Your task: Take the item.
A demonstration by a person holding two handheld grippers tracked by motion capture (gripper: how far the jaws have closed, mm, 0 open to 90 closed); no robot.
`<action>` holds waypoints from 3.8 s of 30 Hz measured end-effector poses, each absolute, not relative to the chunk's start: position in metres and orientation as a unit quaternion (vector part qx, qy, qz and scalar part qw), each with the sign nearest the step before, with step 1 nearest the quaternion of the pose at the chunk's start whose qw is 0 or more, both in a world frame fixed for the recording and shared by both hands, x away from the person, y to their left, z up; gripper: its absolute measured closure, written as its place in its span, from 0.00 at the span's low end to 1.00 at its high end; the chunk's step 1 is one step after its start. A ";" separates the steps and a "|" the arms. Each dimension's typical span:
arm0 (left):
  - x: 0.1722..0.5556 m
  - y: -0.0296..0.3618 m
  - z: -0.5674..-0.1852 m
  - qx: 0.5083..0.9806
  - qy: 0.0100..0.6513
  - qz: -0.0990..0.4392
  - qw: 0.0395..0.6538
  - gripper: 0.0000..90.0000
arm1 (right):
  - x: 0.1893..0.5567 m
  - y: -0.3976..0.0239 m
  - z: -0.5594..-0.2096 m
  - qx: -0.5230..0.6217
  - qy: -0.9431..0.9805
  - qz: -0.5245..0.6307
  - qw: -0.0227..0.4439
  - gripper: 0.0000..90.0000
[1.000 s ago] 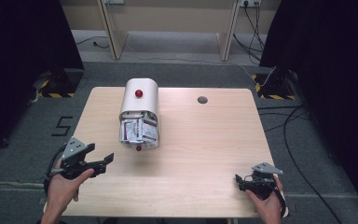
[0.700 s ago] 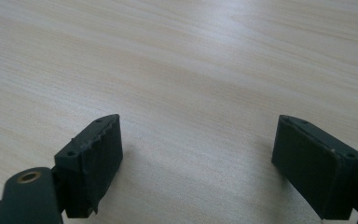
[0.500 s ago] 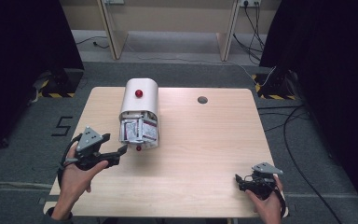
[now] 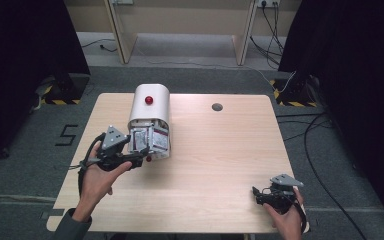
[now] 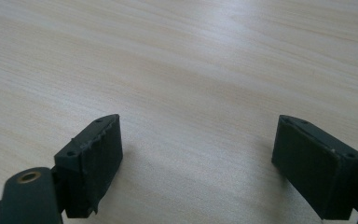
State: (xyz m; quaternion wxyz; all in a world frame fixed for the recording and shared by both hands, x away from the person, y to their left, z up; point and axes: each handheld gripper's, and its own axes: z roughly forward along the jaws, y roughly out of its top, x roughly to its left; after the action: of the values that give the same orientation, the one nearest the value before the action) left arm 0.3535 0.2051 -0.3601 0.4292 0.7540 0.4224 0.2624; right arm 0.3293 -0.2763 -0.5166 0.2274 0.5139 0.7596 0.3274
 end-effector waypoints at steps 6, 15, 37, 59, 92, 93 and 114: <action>0.366 0.188 -0.365 0.763 0.421 0.290 0.395 0.24 | 0.330 -0.276 -0.517 0.513 0.760 0.327 0.228 0.18; 0.379 0.180 -0.371 0.767 0.430 0.294 0.376 0.31 | 0.330 -0.276 -0.517 0.511 0.761 0.328 0.227 0.18; 0.364 0.221 -0.357 0.759 0.428 0.308 0.382 0.68 | 0.330 -0.276 -0.517 0.511 0.761 0.328 0.227 0.18; 0.354 0.227 -0.356 0.766 0.385 0.343 0.384 0.96 | 0.330 -0.276 -0.517 0.511 0.761 0.328 0.227 0.18; 0.332 0.293 -0.329 0.739 0.406 0.333 0.421 0.96 | 0.331 -0.276 -0.517 0.510 0.762 0.329 0.227 0.18; 0.332 0.293 -0.329 0.739 0.406 0.333 0.421 0.96 | 0.331 -0.276 -0.517 0.509 0.762 0.329 0.227 0.18; 0.362 0.340 -0.393 0.735 0.471 0.336 0.354 0.96 | 0.332 -0.276 -0.517 0.511 0.762 0.328 0.227 0.18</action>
State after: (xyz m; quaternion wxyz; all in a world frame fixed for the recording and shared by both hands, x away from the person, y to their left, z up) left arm 0.3620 0.3396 -0.3934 0.3538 0.7349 0.4713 0.3355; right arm 0.3319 -0.2757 -0.5166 0.2273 0.5107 0.7616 0.3279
